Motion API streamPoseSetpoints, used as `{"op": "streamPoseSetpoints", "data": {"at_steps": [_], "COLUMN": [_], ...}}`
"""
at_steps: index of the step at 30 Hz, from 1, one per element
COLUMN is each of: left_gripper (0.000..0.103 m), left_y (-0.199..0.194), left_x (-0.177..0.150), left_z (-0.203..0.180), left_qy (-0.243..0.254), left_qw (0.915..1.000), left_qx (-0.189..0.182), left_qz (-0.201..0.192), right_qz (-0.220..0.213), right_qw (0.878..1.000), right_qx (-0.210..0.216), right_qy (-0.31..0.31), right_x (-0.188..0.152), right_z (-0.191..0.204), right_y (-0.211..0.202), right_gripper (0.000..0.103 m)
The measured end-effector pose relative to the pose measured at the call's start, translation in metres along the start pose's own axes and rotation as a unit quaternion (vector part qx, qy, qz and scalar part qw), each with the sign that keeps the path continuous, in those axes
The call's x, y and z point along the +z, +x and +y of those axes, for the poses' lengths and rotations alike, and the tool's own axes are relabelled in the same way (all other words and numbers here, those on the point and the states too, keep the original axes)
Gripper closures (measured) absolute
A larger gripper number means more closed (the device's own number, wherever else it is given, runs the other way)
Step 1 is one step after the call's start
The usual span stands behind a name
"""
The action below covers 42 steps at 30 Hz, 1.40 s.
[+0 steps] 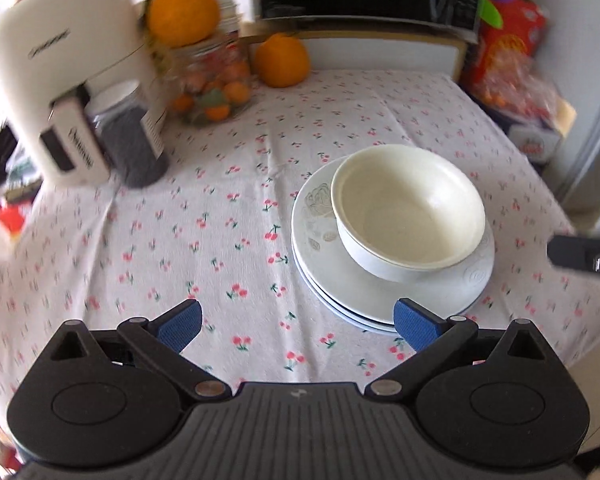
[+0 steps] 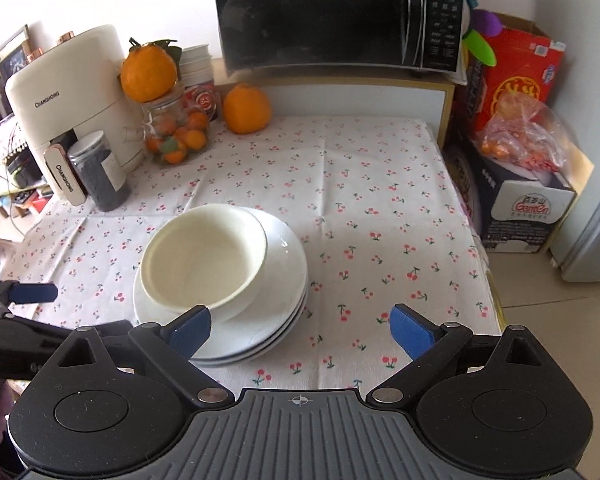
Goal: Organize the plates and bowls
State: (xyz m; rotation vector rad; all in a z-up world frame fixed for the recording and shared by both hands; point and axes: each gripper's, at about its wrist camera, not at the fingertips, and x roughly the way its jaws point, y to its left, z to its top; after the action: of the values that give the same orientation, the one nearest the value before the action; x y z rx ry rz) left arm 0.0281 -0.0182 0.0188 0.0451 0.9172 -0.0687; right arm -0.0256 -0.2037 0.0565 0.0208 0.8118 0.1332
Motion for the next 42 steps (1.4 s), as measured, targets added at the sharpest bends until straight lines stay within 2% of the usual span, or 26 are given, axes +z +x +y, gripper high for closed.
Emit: {"op": "streamPoseSetpoints", "data": {"at_steps": [2,7,17,21,42], "left_gripper": [0.001,0.001,0.0,0.0,0.0], "left_y": [-0.002,-0.006,-0.013,-0.013,-0.017], "left_x": [-0.003,-0.01,-0.019,-0.019,-0.024], "left_z": [0.002,-0.001,-0.011,-0.013,-0.019], "left_qy": [-0.022,-0.039,-0.041,-0.038,-0.022], "left_qw": [0.9998,0.999,0.9981,0.9977,0.9981], "left_qx": [-0.001,0.019,0.034,0.046,0.048], "left_qz": [0.001,-0.009,-0.03,-0.032,-0.031], "right_qz": [0.001,0.005,0.006,0.009,0.018], "right_qw": [1.0,1.0,0.997,0.997,0.997], "right_qx": [-0.007,-0.028,-0.063,-0.065,-0.067], "right_qy": [0.008,0.012,0.041,0.045,0.031], "right_x": [-0.006,-0.014,-0.016,-0.017,-0.018], "right_z": [0.001,0.004,0.001,-0.001,0.003], "right_y": [-0.001,0.003,0.011,0.013,0.017], "right_gripper": [0.006,0.006,0.006,0.006,0.006]}}
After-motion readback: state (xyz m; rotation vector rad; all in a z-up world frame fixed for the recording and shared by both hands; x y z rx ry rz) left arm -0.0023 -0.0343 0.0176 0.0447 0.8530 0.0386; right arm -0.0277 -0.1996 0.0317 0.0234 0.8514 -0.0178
